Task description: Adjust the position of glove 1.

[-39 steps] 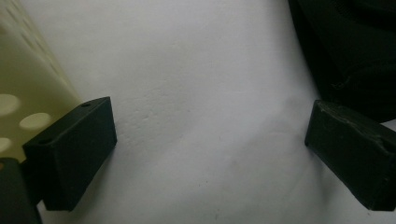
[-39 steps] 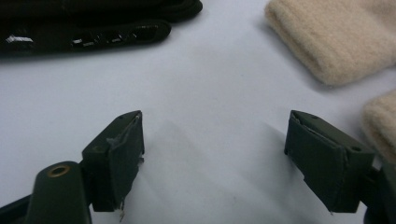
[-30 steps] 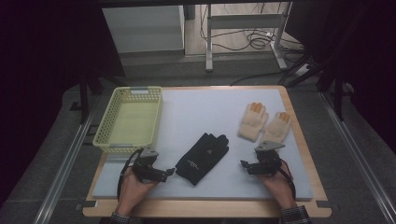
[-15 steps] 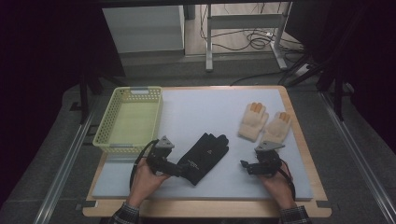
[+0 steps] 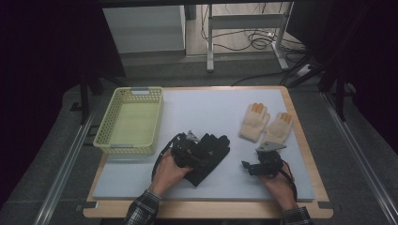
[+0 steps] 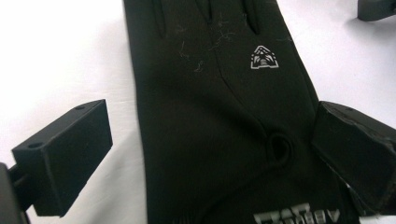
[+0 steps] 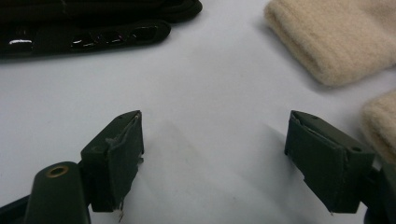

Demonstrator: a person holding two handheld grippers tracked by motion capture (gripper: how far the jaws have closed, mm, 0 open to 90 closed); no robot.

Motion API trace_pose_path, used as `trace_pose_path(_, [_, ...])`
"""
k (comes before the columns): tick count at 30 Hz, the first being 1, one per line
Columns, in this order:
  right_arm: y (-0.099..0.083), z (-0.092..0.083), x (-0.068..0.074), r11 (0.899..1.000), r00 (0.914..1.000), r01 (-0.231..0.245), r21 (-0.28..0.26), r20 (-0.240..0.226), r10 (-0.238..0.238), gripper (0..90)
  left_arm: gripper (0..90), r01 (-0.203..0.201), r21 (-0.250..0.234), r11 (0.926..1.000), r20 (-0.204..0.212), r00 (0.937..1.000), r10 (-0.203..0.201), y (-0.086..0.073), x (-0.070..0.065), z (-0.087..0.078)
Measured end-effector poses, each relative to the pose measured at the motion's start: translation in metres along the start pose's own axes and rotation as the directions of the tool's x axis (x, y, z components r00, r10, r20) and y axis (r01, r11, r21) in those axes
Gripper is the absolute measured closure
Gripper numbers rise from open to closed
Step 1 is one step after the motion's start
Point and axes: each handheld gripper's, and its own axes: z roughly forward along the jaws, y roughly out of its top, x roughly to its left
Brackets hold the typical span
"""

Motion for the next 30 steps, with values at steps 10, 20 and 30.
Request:
trace_pose_path(10, [0.000, 0.000, 0.000, 1.000, 1.0000, 0.002, 0.000, 0.001, -0.002, 19.4, 0.0, -0.077, 0.065, 0.9949, -0.049, 0.9956, 0.080, -0.003, -0.027, 0.017])
trace_pose_path(20, [0.000, 0.000, 0.000, 1.000, 1.0000, 0.003, 0.001, 0.002, -0.003, 19.4, 14.6, -0.095, 0.081, 0.9922, -0.102, 0.9894, 0.103, -0.003, -0.034, 0.014])
trace_pose_path(30, [0.000, 0.000, 0.000, 1.000, 1.0000, 0.002, 0.000, 0.002, -0.002, 19.3, 67.1, -0.067, 0.059, 0.9960, -0.118, 0.9903, 0.073, -0.003, -0.017, 0.002])
